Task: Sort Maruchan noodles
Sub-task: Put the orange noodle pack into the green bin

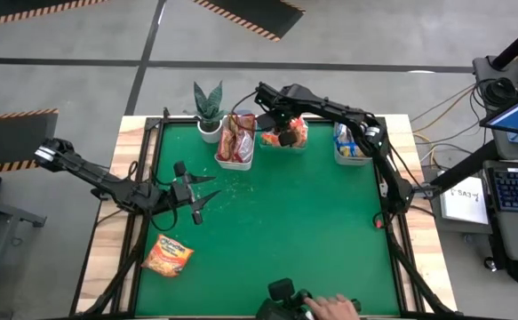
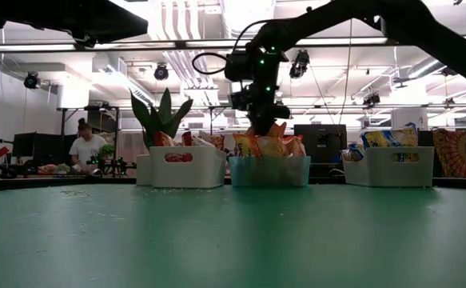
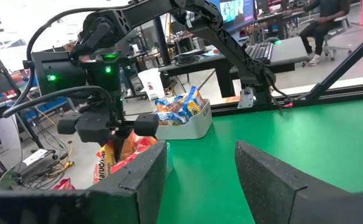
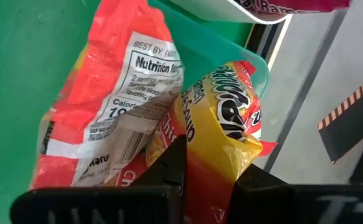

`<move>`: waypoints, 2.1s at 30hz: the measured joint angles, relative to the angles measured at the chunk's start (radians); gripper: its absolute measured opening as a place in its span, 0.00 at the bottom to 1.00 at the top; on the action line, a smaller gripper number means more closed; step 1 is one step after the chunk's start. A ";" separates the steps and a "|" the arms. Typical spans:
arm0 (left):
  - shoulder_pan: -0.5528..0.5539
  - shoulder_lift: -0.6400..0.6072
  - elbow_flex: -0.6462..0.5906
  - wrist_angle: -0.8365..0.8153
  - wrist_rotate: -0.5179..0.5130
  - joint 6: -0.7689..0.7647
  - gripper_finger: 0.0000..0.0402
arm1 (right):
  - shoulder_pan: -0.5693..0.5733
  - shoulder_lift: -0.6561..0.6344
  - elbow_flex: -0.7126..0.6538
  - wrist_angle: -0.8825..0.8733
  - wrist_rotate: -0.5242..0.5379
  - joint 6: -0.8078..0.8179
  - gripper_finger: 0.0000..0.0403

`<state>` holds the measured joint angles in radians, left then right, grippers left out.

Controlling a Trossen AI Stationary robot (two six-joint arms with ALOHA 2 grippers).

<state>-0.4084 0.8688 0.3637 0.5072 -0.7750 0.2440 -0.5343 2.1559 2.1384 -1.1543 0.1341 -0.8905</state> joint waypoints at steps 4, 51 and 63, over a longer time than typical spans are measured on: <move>0.000 0.000 0.000 0.000 0.000 -0.001 0.43 | 0.000 0.000 0.000 0.005 -0.001 0.018 0.08; -0.005 0.124 0.126 -0.302 0.302 -0.675 0.43 | 0.414 -0.591 -0.583 0.520 -0.286 0.658 0.03; -0.126 0.349 0.476 -1.127 0.795 -1.291 0.43 | 0.601 -0.748 -1.032 1.008 -0.205 0.746 0.02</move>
<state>-0.5346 1.2174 0.8398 -0.6196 0.0204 -1.0472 0.0670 1.4084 1.1067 -0.1465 -0.0709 -0.1441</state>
